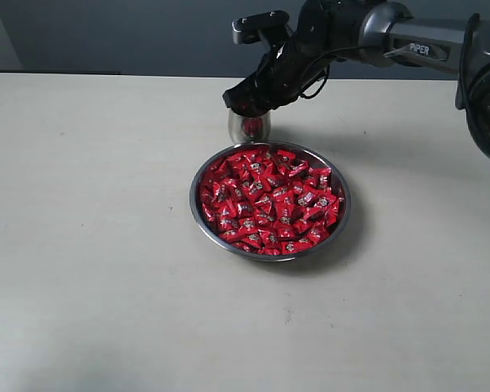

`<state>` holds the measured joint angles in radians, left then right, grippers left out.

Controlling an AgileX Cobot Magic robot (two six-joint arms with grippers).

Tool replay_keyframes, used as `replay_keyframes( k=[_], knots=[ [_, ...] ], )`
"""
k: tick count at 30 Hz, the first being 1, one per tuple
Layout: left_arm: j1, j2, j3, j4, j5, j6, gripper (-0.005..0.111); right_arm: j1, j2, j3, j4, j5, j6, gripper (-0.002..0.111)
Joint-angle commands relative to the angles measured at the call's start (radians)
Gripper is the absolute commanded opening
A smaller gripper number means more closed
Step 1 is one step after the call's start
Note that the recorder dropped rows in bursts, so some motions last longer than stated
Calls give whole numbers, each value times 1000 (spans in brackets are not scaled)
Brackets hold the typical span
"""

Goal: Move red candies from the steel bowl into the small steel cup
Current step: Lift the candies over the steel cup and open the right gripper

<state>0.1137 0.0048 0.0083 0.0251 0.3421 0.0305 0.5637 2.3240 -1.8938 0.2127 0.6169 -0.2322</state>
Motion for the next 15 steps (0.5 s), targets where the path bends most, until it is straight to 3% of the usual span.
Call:
replay_keyframes(
  k=[1,15],
  knots=[
    [-5,-5,-8,2,-5,-1,0,-5,-50,-6,-2,6,0,31],
    [-5,-5,-8,2,-5,-1,0,27,-203,17,-16,397,0,31]
  ],
)
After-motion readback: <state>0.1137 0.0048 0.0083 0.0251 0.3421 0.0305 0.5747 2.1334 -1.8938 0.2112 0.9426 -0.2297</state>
